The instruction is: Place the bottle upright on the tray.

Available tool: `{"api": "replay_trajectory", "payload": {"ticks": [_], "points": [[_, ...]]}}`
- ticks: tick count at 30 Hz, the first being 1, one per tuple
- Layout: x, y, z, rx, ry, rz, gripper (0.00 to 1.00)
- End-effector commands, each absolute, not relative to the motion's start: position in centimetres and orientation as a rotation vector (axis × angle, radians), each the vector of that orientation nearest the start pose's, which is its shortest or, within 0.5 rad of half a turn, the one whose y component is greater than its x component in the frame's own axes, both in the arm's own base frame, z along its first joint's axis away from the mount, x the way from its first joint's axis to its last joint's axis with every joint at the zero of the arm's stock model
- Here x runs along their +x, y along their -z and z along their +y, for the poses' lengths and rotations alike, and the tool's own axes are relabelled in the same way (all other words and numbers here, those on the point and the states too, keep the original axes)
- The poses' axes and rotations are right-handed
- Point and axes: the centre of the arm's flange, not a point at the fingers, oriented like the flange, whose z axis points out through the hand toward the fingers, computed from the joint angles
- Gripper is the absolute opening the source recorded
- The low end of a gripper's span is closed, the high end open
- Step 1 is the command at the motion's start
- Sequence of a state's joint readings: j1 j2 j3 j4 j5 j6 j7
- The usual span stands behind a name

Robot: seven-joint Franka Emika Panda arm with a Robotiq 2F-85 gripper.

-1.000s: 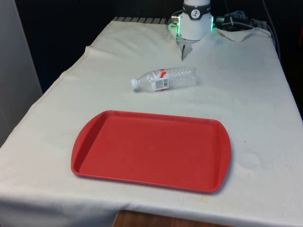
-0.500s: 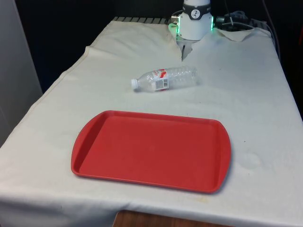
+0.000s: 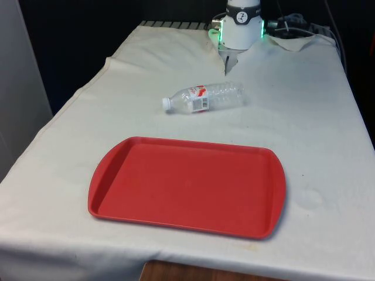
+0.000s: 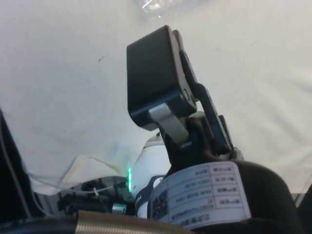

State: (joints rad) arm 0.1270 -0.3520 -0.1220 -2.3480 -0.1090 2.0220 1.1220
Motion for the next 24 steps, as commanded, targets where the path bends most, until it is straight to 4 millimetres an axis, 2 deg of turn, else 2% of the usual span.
{"api": "replay_trajectory", "payload": {"ticks": [1, 24], "points": [[44.4, -46.7, -0.6, -2.732, 0.114, 1.626, 1.0], [44.2, -43.5, 0.6, -2.746, 0.259, 1.675, 1.0]]}}
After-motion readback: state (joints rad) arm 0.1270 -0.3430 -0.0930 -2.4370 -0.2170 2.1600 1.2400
